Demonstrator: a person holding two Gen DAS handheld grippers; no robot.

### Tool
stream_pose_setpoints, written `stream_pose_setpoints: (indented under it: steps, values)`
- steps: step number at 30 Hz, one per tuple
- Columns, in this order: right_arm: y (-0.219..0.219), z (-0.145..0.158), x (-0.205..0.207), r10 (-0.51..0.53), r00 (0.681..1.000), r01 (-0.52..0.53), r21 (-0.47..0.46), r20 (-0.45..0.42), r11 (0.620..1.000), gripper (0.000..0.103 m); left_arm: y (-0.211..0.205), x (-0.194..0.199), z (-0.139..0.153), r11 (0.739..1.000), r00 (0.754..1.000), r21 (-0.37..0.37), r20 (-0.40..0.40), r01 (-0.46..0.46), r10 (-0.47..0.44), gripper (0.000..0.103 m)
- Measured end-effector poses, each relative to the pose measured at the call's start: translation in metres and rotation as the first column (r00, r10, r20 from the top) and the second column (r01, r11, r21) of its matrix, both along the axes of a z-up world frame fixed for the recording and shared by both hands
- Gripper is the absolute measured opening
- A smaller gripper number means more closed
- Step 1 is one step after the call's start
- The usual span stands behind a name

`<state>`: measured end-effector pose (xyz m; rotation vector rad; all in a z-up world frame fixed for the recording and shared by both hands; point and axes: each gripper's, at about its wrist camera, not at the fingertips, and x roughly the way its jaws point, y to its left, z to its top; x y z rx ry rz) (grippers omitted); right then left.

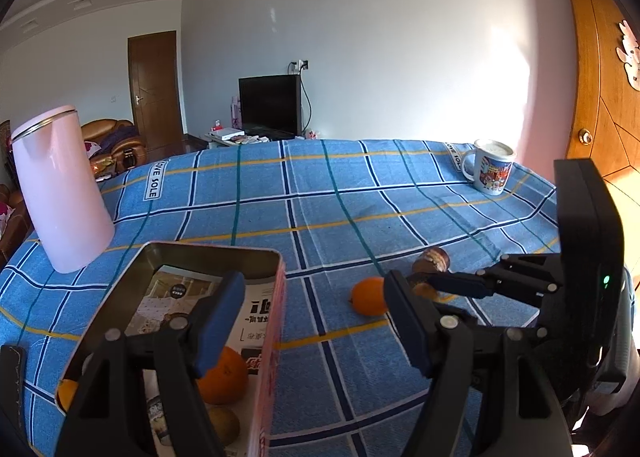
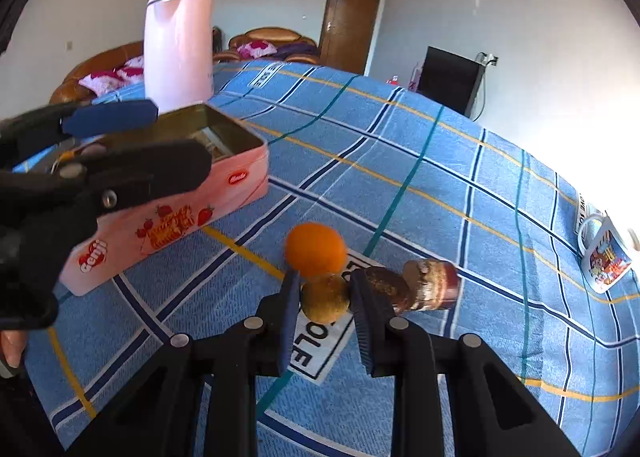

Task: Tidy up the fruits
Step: 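Grasp the orange lying on the tablecloth with the left tool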

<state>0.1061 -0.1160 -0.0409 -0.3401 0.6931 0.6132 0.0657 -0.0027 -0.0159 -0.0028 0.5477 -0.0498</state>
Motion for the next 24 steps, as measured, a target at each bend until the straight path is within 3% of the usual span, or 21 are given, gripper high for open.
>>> stream_pose_setpoints:
  steps: [4, 9, 13, 14, 16, 21, 24]
  values:
    - [-0.042, 0.008, 0.012, -0.142, 0.990, 0.142, 0.126, -0.009, 0.982, 0.027, -0.012, 0.020, -0.011, 1.000, 0.999, 0.006, -0.047, 0.025, -0.025, 0.074]
    - [-0.079, 0.009, 0.025, -0.265, 0.963, 0.270, 0.189, -0.052, 0.944, 0.027, -0.027, 0.045, -0.029, 0.998, 0.989, -0.003, -0.130, 0.068, -0.068, 0.071]
    - [-0.080, 0.007, 0.028, -0.260, 0.963, 0.270, 0.195, -0.074, 0.943, 0.027, -0.039, 0.056, -0.039, 0.994, 0.977, 0.006, -0.186, 0.106, -0.103, 0.071]
    - [-0.079, 0.008, 0.026, -0.258, 0.964, 0.266, 0.194, -0.069, 0.944, 0.027, -0.040, 0.060, -0.040, 0.994, 0.974, -0.001, -0.198, 0.112, -0.110, 0.068]
    - [-0.077, 0.008, 0.027, -0.254, 0.965, 0.261, 0.189, -0.063, 0.947, 0.027, -0.044, 0.067, -0.043, 0.992, 0.967, 0.005, -0.224, 0.126, -0.122, 0.052]
    - [-0.078, 0.006, 0.029, -0.245, 0.967, 0.253, 0.188, -0.065, 0.949, 0.027, -0.042, 0.084, -0.054, 0.989, 0.942, -0.041, -0.302, 0.139, -0.145, 0.042]
    - [-0.077, 0.006, 0.029, -0.239, 0.969, 0.247, 0.188, -0.066, 0.951, 0.027, -0.038, 0.081, -0.053, 0.987, 0.944, -0.073, -0.292, 0.140, -0.155, 0.042]
